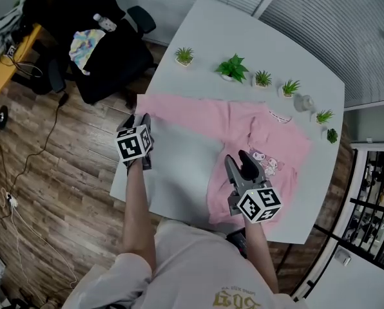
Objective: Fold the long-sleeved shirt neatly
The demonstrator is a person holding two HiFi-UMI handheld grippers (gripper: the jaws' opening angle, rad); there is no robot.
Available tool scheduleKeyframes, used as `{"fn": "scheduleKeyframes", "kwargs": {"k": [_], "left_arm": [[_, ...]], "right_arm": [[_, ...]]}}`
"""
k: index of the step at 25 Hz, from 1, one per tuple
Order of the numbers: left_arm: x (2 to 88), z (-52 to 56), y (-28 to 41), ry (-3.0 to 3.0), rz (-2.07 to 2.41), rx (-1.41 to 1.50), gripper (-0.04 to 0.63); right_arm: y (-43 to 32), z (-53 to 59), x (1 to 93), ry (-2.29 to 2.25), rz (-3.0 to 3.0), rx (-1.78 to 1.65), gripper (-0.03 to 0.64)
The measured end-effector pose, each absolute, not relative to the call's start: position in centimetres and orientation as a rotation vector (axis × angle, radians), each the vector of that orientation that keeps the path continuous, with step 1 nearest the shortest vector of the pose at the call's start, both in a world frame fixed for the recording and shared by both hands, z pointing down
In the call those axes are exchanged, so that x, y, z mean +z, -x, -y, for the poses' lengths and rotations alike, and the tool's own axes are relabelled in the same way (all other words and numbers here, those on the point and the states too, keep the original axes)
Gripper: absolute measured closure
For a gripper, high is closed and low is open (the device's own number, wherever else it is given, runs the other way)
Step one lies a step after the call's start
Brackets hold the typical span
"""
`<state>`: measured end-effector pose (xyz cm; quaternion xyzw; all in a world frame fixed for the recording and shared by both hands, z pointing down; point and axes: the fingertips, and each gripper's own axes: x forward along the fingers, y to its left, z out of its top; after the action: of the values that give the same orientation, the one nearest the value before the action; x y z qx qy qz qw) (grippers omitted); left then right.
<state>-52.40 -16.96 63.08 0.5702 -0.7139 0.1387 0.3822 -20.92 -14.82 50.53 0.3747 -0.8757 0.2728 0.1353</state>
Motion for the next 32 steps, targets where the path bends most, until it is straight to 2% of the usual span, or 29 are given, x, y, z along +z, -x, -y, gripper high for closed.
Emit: {"fn": "scheduleKeyframes", "kwargs": {"k": [14,20,32], "left_arm": [[64.9,19.0,53.7,-1.499,1.824,0.582,0.377],[63.3,19.9,54.6,-1.494,1.828,0.470,0.367],[66.2,20.8,54.5,-1.475,1.723,0.465,0.373]], "right_arm": [[23.8,15.3,52.3,-1.002,2.511,0.786,0.425],[24.6,14.6,52.7,-0.936,2.523,0.801,0.425],[23.3,15.4,53.3,-0.962,2.509,0.829,0.429]]}}
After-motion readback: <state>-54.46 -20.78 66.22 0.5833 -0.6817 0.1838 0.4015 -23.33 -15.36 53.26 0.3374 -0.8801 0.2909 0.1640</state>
